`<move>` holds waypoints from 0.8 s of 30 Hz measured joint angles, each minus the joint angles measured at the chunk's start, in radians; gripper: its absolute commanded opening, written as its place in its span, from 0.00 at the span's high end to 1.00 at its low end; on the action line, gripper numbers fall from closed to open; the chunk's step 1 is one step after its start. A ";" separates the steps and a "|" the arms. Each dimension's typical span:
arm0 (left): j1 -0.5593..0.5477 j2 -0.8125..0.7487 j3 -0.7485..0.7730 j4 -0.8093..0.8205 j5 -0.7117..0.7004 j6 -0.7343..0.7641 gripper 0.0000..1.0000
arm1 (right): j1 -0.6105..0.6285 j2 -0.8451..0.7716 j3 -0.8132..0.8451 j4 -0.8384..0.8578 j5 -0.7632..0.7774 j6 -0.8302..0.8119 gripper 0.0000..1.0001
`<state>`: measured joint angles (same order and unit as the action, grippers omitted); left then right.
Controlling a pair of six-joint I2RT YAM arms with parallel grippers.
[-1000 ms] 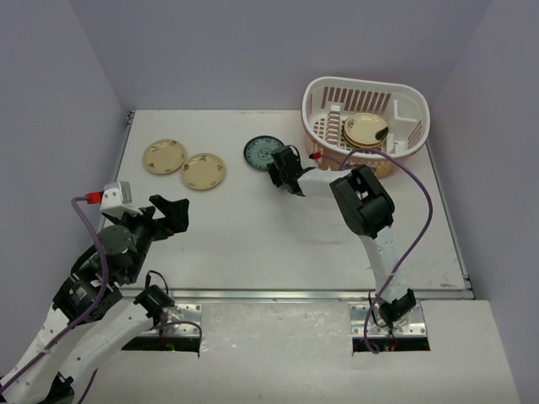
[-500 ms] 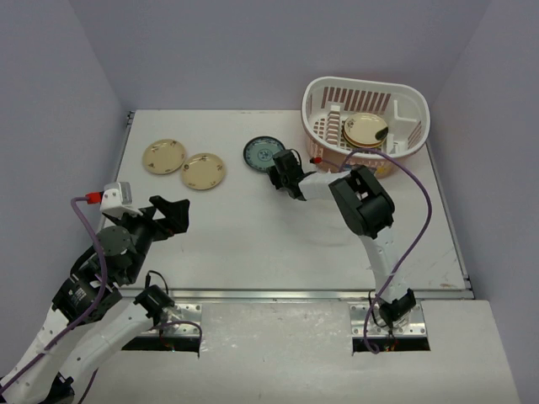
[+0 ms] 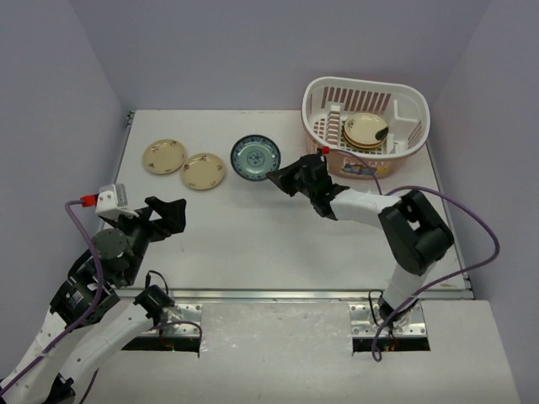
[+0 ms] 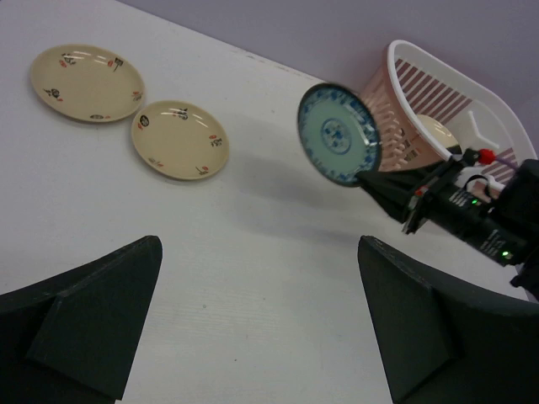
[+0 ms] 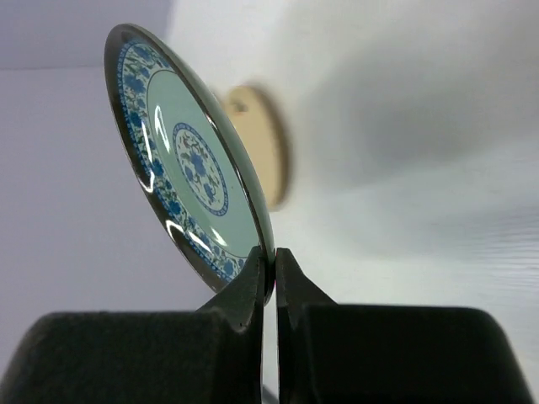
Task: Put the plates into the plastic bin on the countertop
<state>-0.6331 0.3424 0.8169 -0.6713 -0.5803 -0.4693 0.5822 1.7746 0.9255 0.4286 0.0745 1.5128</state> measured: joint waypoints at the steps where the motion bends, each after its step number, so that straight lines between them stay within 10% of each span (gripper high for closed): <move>1: 0.000 0.000 0.000 -0.001 -0.004 -0.001 0.00 | -0.018 -0.049 -0.002 0.003 -0.015 -0.017 1.00; 10: 0.000 0.005 0.000 -0.007 -0.028 -0.010 0.00 | -0.430 -0.301 0.036 -0.167 -0.056 -0.070 1.00; 24: 0.000 0.072 0.000 -0.029 -0.062 -0.032 0.00 | -0.716 0.146 0.507 -0.551 -0.057 -0.161 1.00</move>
<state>-0.6331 0.4148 0.8169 -0.6998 -0.6425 -0.5018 -0.1342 1.9205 1.4329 -0.1222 0.0173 1.3513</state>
